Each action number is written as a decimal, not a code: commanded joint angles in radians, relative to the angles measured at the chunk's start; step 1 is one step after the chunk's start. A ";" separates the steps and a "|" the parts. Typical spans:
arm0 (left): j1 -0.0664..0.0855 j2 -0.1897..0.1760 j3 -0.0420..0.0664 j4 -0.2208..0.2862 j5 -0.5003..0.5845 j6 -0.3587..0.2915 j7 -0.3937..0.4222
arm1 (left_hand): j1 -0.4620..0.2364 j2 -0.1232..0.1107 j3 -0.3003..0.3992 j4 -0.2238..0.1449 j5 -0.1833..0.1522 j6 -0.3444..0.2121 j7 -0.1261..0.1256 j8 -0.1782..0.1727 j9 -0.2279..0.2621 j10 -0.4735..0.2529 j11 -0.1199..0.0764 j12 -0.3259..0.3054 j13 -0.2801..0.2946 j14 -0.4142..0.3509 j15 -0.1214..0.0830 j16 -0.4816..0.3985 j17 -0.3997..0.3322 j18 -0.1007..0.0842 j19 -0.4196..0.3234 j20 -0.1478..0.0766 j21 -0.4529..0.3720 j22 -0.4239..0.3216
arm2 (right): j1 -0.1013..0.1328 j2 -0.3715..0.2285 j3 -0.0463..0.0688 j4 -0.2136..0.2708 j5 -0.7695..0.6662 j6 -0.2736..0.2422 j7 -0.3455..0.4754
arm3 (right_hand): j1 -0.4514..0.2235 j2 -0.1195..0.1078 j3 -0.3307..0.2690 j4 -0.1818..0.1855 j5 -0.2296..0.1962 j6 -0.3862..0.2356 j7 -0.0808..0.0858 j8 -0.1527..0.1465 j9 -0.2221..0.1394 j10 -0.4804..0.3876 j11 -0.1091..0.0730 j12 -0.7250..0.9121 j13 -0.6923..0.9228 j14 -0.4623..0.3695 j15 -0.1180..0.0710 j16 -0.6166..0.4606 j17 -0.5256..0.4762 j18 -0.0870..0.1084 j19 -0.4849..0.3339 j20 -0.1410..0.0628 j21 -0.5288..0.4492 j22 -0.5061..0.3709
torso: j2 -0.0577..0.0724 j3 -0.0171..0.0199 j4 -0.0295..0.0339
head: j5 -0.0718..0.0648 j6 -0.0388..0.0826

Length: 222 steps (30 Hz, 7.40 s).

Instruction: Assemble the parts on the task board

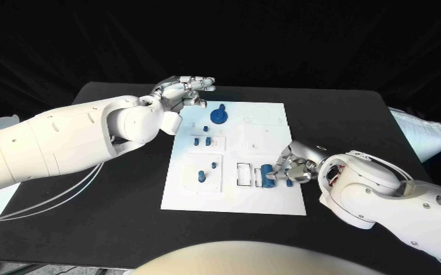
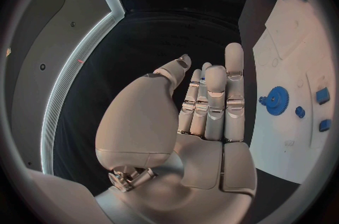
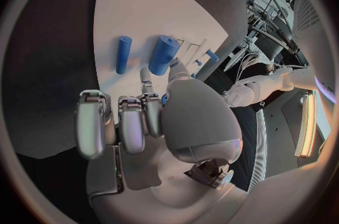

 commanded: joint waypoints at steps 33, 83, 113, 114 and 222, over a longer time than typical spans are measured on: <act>0.001 0.000 0.001 0.005 -0.002 0.018 0.006 | 0.001 0.010 -0.009 -0.001 -0.002 -0.007 0.000 0.005 0.001 -0.010 0.002 0.005 0.001 0.000 0.008 0.007 -0.002 0.019 0.009 0.000 -0.005 -0.002 | -0.024 0.043 0.000 -0.046 -0.106 0.076 -0.010 | 0.227 0.039 0.083 -0.138 0.088 0.005 -0.006 0.036 0.017 0.023 -0.008 -0.004 0.131 0.096 0.001 0.013 0.228 -0.010 0.036 -0.003 0.021 0.067 | 0.002 -0.0011 0.0249 | -0.014 -0.003; 0.000 0.001 0.001 0.007 -0.002 0.020 0.003 | 0.005 0.010 -0.011 -0.003 -0.002 -0.011 0.001 0.005 0.000 -0.015 0.003 0.007 0.000 -0.001 0.008 0.007 -0.005 0.019 0.010 0.000 -0.006 -0.003 | -0.024 0.078 0.011 0.021 0.085 -0.119 -0.005 | 0.011 -0.031 0.243 0.001 0.326 0.088 -0.033 0.013 0.031 0.043 -0.031 0.005 0.153 0.099 -0.016 0.021 0.243 -0.015 0.044 -0.019 0.039 0.095 | 0.002 -0.0024 0.0406 | -0.023 -0.004; 0.001 -0.007 0.001 0.006 -0.008 0.023 -0.008 | 0.001 0.010 -0.018 0.000 -0.003 -0.016 0.003 0.005 0.000 -0.021 0.005 0.010 0.000 -0.002 0.010 0.008 -0.008 0.019 0.011 0.001 -0.008 -0.004 | -0.024 0.107 0.006 -0.012 0.044 -0.009 -0.026 | -0.097 -0.007 0.219 -0.001 0.269 0.147 -0.057 0.023 0.077 0.045 -0.049 -0.010 0.149 0.097 -0.031 0.014 0.233 -0.012 0.040 -0.030 0.031 0.085 | 0.002 -0.0018 0.0464 | -0.023 -0.006; 0.001 -0.007 0.001 0.006 -0.008 0.024 -0.008 | 0.001 0.010 -0.018 0.000 -0.003 -0.016 0.003 0.005 0.000 -0.022 0.005 0.010 0.000 -0.002 0.010 0.007 -0.008 0.019 0.011 0.001 -0.008 -0.004 | -0.024 0.107 0.006 -0.012 0.042 -0.006 -0.026 | -0.098 -0.006 0.219 -0.001 0.268 0.149 -0.057 0.024 0.079 0.045 -0.050 -0.010 0.149 0.097 -0.031 0.014 0.233 -0.012 0.040 -0.031 0.030 0.085 | 0.002 -0.0016 0.0467 | -0.023 -0.006; 0.001 -0.018 0.000 0.009 -0.009 0.034 -0.015 | 0.008 0.017 -0.021 0.000 -0.001 -0.022 0.005 0.009 0.000 -0.032 0.007 0.019 0.000 -0.006 0.011 0.008 -0.016 0.019 0.012 0.002 -0.012 -0.007 | 0.000 -0.122 0.013 0.071 0.121 -0.126 0.122 | 0.082 0.096 0.020 -0.120 0.004 0.019 -0.002 -0.100 0.161 0.020 -0.004 -0.099 0.119 0.096 0.006 0.010 0.229 -0.010 0.035 0.000 0.017 0.079 | 0.000 -0.0021 0.0444 | -0.042 0.002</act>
